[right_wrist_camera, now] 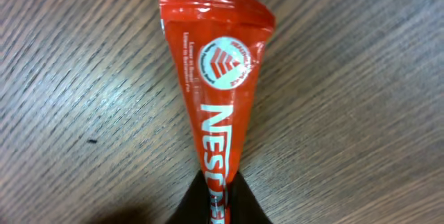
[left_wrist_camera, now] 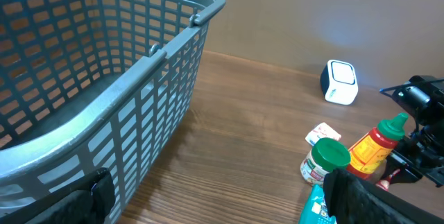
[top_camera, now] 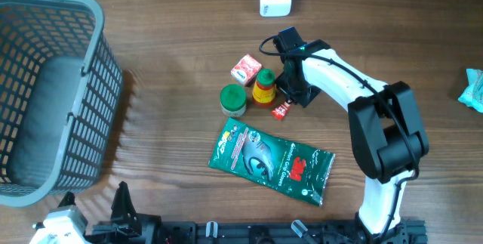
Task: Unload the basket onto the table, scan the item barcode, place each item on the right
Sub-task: 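Lift the Nescafe stick with the right gripper and turn it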
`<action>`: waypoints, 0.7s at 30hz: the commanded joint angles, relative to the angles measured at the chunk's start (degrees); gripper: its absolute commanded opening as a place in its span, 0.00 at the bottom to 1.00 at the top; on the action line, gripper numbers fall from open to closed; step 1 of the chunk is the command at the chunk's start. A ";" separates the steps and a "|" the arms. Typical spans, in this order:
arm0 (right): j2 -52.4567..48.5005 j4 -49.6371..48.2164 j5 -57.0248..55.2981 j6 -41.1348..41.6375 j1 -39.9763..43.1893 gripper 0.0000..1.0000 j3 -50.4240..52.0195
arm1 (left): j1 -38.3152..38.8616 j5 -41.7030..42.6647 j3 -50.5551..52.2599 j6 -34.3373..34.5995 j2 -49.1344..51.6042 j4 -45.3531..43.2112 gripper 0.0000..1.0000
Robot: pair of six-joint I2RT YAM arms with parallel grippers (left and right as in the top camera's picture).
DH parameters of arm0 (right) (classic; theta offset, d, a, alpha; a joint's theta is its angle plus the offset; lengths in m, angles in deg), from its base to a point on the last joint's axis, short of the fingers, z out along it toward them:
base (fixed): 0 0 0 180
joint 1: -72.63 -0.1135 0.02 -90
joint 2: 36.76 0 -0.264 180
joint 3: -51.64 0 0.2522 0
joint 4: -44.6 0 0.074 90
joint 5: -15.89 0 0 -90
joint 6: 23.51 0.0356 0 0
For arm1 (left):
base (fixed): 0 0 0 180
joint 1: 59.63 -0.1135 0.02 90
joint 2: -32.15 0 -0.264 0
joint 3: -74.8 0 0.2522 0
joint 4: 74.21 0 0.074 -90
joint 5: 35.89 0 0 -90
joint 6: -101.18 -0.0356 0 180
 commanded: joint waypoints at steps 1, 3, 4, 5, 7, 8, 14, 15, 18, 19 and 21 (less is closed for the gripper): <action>-1.55 0.13 -0.92 -7.10 0.09 0.05 0.13 | -0.33 -0.72 -0.17 -0.70 -0.20 -0.07 1.00; -1.55 1.03 1.55 -7.87 0.17 0.04 0.09 | -0.33 -0.72 -0.17 -0.70 -0.20 -0.07 1.00; -1.44 2.08 2.75 -8.13 0.50 0.04 -0.11 | -0.33 -0.72 -0.17 -0.70 -0.20 -0.07 1.00; -1.22 3.41 4.83 -10.08 1.33 0.04 -0.72 | -0.33 -0.72 -0.17 -0.70 -0.20 -0.04 1.00; -0.50 3.56 7.91 -15.02 2.69 0.04 -1.62 | -0.33 -0.72 -0.17 -0.70 -0.20 -0.07 1.00; 0.26 3.58 8.98 -17.18 3.65 0.04 -2.03 | -0.33 -0.72 -0.17 -0.70 -0.20 -0.07 1.00; 5.11 4.94 38.38 -29.22 12.83 0.04 -2.23 | -0.33 -0.72 -0.17 -0.70 -0.20 -0.07 1.00; 5.22 6.34 47.25 -30.93 14.45 0.04 -2.23 | -0.33 -0.72 -0.17 -0.70 -0.20 -0.04 1.00; 5.20 15.06 65.88 -35.91 18.23 0.04 -2.23 | -0.33 -0.72 -0.17 -0.70 -0.20 -0.07 1.00; 5.22 17.59 67.98 -35.89 18.91 0.04 -2.23 | -0.33 -0.72 -0.17 -0.70 -0.20 -0.07 1.00; 5.22 20.98 69.33 -35.93 19.52 0.04 -2.23 | -0.33 -0.72 -0.17 -0.70 -0.20 -0.07 1.00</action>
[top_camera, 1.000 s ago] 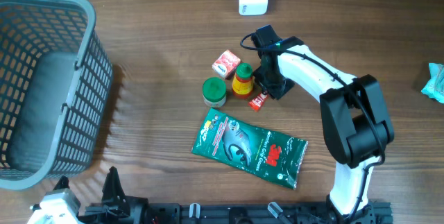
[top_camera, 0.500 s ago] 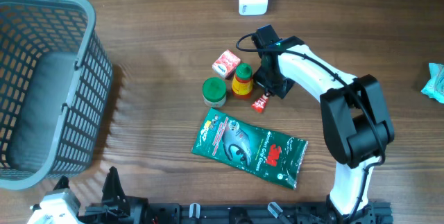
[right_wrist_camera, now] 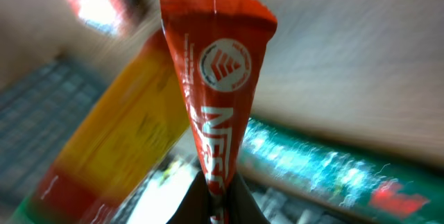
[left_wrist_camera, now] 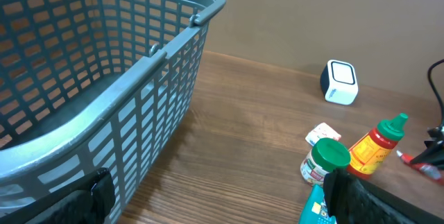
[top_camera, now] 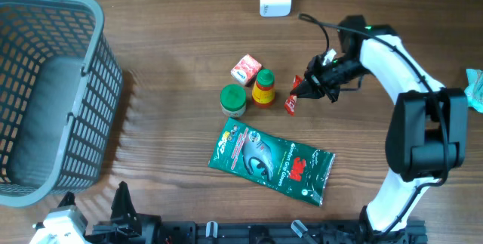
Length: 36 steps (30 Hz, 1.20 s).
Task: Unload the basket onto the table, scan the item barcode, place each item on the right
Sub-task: 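Lift the Nescafe stick with the right gripper and turn it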
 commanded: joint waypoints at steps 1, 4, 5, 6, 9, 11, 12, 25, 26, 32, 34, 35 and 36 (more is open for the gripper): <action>1.22 5.03 16.22 -4.17 0.81 0.04 -0.70 | -0.33 -0.72 -0.17 -0.70 -0.20 -0.07 1.00; 1.22 13.00 16.13 -4.24 0.81 0.04 -0.70 | -0.33 -0.72 -0.17 -0.70 -0.20 -0.04 1.00; 1.22 16.59 16.20 -6.93 0.72 0.04 -0.70 | -0.33 -0.72 -0.17 -0.70 -0.20 -0.04 1.00; 1.22 18.71 16.90 -9.05 0.74 0.05 -0.70 | -0.33 -0.72 -0.17 -0.70 -0.20 -0.07 1.00; 1.22 26.27 19.78 -19.41 0.74 0.04 -0.70 | -0.33 -0.72 -0.17 -0.70 -0.20 -0.07 1.00; 1.33 26.43 20.09 -20.26 0.55 0.04 -0.50 | -0.33 -0.72 -0.17 -0.70 -0.20 -0.07 1.00; 1.33 26.43 20.09 -20.33 0.24 0.04 -0.48 | -0.33 -0.72 -0.17 -0.70 -0.20 -0.07 1.00; 9.27 26.40 29.90 -21.35 -14.97 0.04 2.51 | -0.33 -0.72 -0.17 -0.70 -0.20 -0.07 1.00; 10.75 26.43 29.90 -20.79 -15.96 0.04 3.63 | -0.33 -0.72 -0.17 -0.70 -0.20 -0.04 1.00; 16.70 26.40 40.92 -20.59 -20.74 0.04 8.57 | -0.33 -0.72 -0.17 -0.70 -0.20 -0.07 1.00; 17.40 26.40 43.08 -17.92 -22.05 0.04 8.66 | -0.33 -0.72 -0.17 -0.70 -0.20 -0.07 1.00; 17.51 26.40 43.10 -17.40 -22.27 0.04 8.66 | -0.33 -0.72 -0.17 -0.70 -0.20 -0.07 1.00; 17.62 26.40 43.10 -17.40 -22.38 0.04 8.66 | -0.33 -0.72 -0.17 -0.70 -0.20 -0.07 1.00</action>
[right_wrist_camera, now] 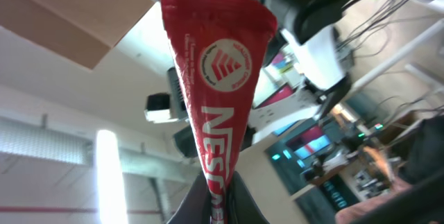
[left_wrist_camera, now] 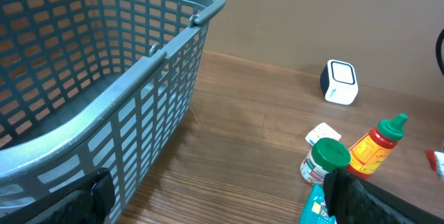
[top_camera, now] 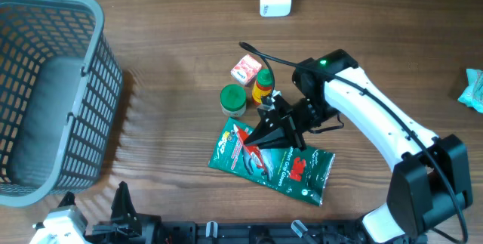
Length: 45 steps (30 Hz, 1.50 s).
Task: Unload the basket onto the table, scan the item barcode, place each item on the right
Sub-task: 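Lift the Nescafe stick with the right gripper and turn it, then carry the Nescafe stick to the scanner with the right gripper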
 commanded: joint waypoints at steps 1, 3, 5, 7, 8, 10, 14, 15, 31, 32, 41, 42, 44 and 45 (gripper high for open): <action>1.55 -0.02 5.46 2.10 -0.79 0.04 0.31 | -0.33 -0.72 -0.15 -0.70 -0.20 -0.07 1.00; 1.55 -0.02 5.46 2.19 -0.79 0.04 0.31 | -0.33 -0.72 -0.15 -0.70 -0.20 -0.07 1.00; 1.55 -0.02 5.46 2.12 -0.79 0.04 0.31 | -0.33 -0.72 -0.15 -0.70 -0.20 -0.04 1.00; 1.55 -0.02 5.44 1.88 -0.79 0.04 0.31 | -0.33 -0.72 -0.15 -0.70 -0.20 -0.07 1.00; 1.55 -0.28 5.03 1.22 -0.76 0.04 0.31 | -0.33 -0.72 -0.15 -0.70 -0.20 -0.04 1.00; 1.53 -4.24 0.52 1.07 0.17 0.04 0.31 | -0.33 -0.72 -0.15 -0.70 -0.20 -0.07 1.00; 1.55 -7.78 -20.17 14.27 4.63 0.04 0.28 | -0.33 -0.72 -0.15 -0.70 -0.20 -0.07 1.00; 1.55 -6.10 -22.64 14.08 6.34 0.04 0.28 | -0.33 -0.72 -0.15 -0.70 -0.20 -0.07 1.00; 1.38 -45.46 -72.04 51.74 17.88 0.05 0.28 | -0.33 -0.72 -0.15 -0.70 -0.20 -0.07 1.00; 1.25 -48.39 -73.83 52.33 17.73 0.05 0.28 | -0.33 -0.72 -0.15 -0.70 -0.20 -0.07 1.00; -6.29 -70.29 -85.35 60.26 17.00 0.05 -1.36 | -0.33 -0.72 -0.15 -0.70 -0.20 -0.04 1.00; -7.74 -71.73 -85.72 60.92 17.00 0.05 -2.23 | -0.33 -0.72 -0.15 -0.70 -0.20 -0.07 1.00; -10.71 -75.01 -85.70 61.42 17.00 0.05 -4.31 | -0.33 -0.72 -0.15 -0.70 -0.20 -0.04 1.00; -13.18 -76.72 -85.64 62.16 17.00 0.05 -6.43 | -0.33 -0.72 -0.15 -0.70 -0.20 -0.07 1.00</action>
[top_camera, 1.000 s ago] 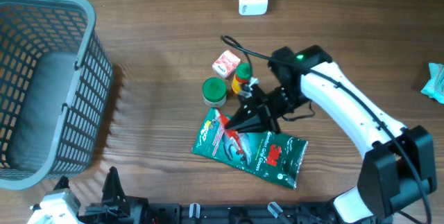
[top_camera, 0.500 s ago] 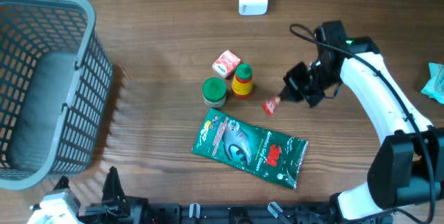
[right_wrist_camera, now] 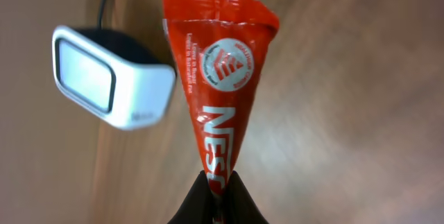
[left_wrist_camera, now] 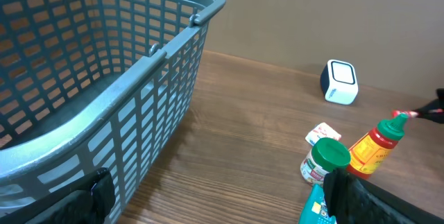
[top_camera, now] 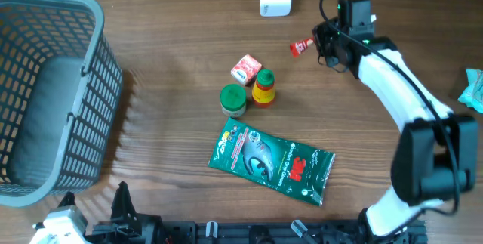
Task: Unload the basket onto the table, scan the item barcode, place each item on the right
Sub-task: 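Carry the Nescafe stick to the scanner with the right gripper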
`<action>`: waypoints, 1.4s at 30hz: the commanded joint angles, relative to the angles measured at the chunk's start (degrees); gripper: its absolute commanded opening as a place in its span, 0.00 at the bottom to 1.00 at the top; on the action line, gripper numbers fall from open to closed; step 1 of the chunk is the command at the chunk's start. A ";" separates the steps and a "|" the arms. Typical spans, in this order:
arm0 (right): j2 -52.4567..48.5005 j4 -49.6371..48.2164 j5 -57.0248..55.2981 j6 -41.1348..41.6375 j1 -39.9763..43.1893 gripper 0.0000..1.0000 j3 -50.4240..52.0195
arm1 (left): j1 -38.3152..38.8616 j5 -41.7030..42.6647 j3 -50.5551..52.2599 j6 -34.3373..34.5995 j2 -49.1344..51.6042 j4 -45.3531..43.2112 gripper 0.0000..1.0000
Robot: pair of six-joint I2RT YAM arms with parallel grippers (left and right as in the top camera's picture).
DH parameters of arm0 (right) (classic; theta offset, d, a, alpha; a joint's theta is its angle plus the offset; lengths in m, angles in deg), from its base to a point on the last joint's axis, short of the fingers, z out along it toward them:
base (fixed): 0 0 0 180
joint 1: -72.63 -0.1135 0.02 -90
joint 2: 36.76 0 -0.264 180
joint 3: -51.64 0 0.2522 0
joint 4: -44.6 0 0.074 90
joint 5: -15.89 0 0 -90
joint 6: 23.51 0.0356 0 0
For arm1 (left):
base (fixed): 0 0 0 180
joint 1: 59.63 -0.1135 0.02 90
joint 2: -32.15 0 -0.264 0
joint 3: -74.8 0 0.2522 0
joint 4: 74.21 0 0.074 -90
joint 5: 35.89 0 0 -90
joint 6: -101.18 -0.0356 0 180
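Observation:
My right gripper is shut on a small red Nescafe sachet, held above the table at the back, just right of the white barcode scanner. In the right wrist view the scanner lies left of the sachet, its grey window showing. The sachet points left toward the scanner. My left gripper stays low at the front left, open, its fingers wide apart with nothing between them.
A grey plastic basket fills the left side. A small red-white box, a green-lidded jar and a yellow sauce bottle cluster mid-table. A green packet lies in front of them. A teal item sits at the right edge.
My right gripper has moved with the sachet from low over the green packet to the back of the table, beside the scanner. The left arm has not moved.
My right gripper was shut on the sachet as it lay on the table beside the sauce bottle. Then it held it lifted, right of the bottle. Then it was over the green packet with the wrist camera turned upward. Now it holds the sachet next to the scanner.

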 commanded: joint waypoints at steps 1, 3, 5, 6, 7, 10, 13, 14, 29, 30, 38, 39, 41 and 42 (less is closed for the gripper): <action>-7.34 -4.11 -2.54 2.80 -0.31 0.05 -6.93 | -0.33 -0.72 -0.15 -0.70 -0.20 -0.07 1.00; -11.19 -4.28 -2.58 3.78 -0.57 0.05 -11.37 | -0.33 -0.72 -0.15 -0.70 -0.20 -0.07 1.00; -16.35 -4.24 -2.60 4.11 -0.72 0.05 -17.97 | -0.33 -0.72 -0.15 -0.70 -0.20 -0.07 1.00; -18.18 -4.09 -2.58 4.13 -0.72 0.05 -20.74 | -0.33 -0.72 -0.15 -0.70 -0.20 -0.04 1.00; -20.09 -4.09 -2.58 4.24 -0.72 0.05 -23.28 | -0.33 -0.72 -0.15 -0.70 -0.20 -0.04 1.00; -25.14 -3.87 -3.04 4.70 -0.72 0.05 -31.08 | -0.33 -0.72 -0.15 -0.70 -0.20 -0.07 1.00; -28.06 -4.09 -6.49 7.48 -1.53 0.05 -35.12 | -0.33 -0.72 -0.15 -0.70 -0.20 -0.07 1.00; -28.89 -4.33 -7.13 7.67 -1.81 0.05 -36.06 | -0.33 -0.72 -0.15 -0.70 -0.20 -0.04 1.00; -32.37 -10.54 -13.14 8.76 -5.38 0.05 -37.99 | -0.33 -0.72 -0.15 -0.70 -0.20 -0.07 1.00; -32.37 -9.81 -14.08 9.33 -5.40 0.05 -37.99 | -0.33 -0.72 -0.15 -0.70 -0.20 -0.07 1.00; -32.37 -1.42 -13.94 26.38 -5.51 0.05 -38.69 | -0.33 -0.72 -0.15 -0.70 -0.20 -0.04 1.00; -32.37 -1.51 -13.73 27.02 -5.49 0.05 -38.84 | -0.33 -0.72 -0.15 -0.70 -0.20 -0.04 1.00; -32.37 -1.44 -13.73 28.57 -5.49 0.05 -39.71 | -0.33 -0.72 -0.15 -0.70 -0.20 -0.07 1.00; -32.37 -1.36 -13.77 29.57 -5.49 0.05 -39.89 | -0.33 -0.72 -0.15 -0.70 -0.20 -0.07 1.00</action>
